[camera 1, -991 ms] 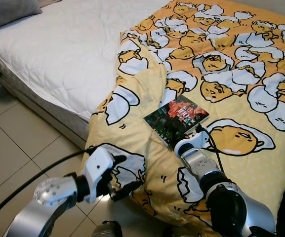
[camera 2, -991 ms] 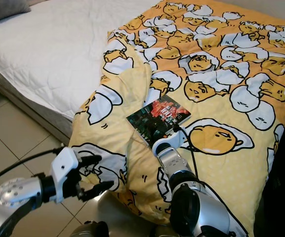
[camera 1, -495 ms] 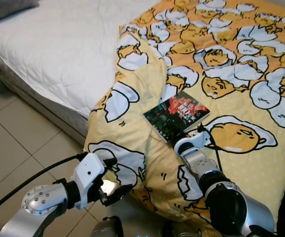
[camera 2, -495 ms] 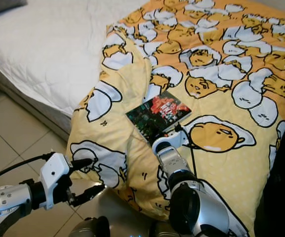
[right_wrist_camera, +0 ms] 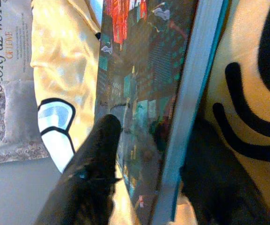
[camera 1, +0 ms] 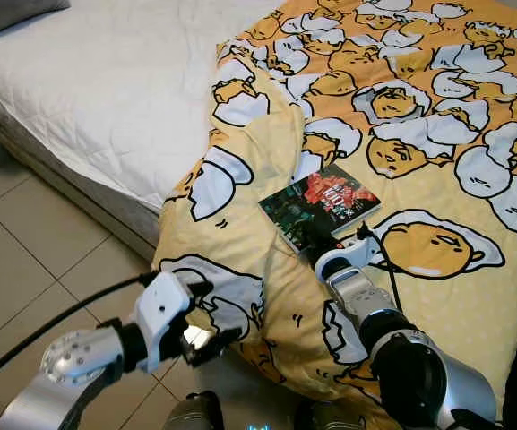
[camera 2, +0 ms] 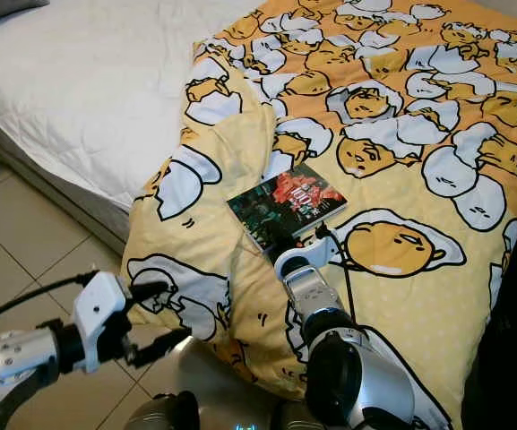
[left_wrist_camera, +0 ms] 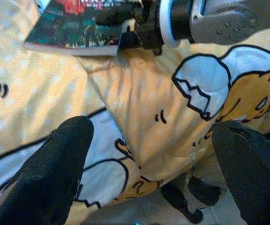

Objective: Clean up the room

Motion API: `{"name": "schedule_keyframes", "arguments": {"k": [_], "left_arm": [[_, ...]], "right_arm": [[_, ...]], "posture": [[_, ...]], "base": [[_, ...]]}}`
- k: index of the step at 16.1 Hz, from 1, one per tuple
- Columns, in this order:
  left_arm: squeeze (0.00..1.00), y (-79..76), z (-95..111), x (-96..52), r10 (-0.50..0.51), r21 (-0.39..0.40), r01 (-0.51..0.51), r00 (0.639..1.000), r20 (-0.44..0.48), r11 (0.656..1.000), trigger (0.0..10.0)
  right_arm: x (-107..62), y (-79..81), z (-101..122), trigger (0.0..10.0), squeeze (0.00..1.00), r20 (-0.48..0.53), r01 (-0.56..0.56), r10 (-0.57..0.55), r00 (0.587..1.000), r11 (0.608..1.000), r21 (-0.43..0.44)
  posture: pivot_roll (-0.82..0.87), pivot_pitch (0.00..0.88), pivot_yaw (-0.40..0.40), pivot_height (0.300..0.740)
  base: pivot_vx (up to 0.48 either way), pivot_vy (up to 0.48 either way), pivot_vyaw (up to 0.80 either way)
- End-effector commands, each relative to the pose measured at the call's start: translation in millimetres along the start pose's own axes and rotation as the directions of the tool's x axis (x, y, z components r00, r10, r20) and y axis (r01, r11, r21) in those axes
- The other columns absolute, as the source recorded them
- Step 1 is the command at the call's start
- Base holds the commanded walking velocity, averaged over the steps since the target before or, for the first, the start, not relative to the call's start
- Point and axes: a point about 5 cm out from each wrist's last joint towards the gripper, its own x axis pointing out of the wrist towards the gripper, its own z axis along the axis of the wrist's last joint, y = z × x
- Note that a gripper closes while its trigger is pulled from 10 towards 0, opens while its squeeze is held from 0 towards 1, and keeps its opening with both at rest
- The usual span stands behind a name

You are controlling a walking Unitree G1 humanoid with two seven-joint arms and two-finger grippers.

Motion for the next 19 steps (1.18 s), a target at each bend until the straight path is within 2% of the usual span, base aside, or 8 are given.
{"name": "schedule_keyframes", "arguments": {"k": [1,9,13,19], "left_arm": [[0.6,-0.1,-2.4,0.2,0.006,-0.003,-0.006,1.0,-0.005,1.0,10.0],[0.61,4.2,-2.9,1.0,0.023,-0.004,-0.023,1.0,0.003,1.0,10.0],[0.6,6.6,-4.0,0.9,0.029,0.0,-0.029,1.0,-0.002,1.0,10.0],[0.6,8.6,-5.6,-1.4,0.054,-0.002,-0.054,0.999,-0.006,0.999,10.0]], "right_arm": [[2.0,5.7,-0.7,0.0,0.0,-0.007,-0.026,0.026,1.0,1.0,-0.007],[4.6,12.0,3.6,0.0,0.0,0.016,-0.037,0.037,0.999,0.999,0.011],[4.1,8.9,4.9,0.0,0.0,0.016,-0.004,0.004,1.0,1.0,0.008],[5.1,10.1,-0.3,0.0,0.0,-0.005,0.015,-0.016,1.0,1.0,-0.026]], "posture": [[0.05,0.141,0.009,0.74],[0.05,0.137,0.014,0.74],[0.05,0.137,0.013,0.74],[0.05,0.123,0.02,0.74]], "base": [[0.0,0.0,0.0],[0.0,0.0,0.0],[0.0,0.0,0.0],[0.0,0.0,0.0]]}}
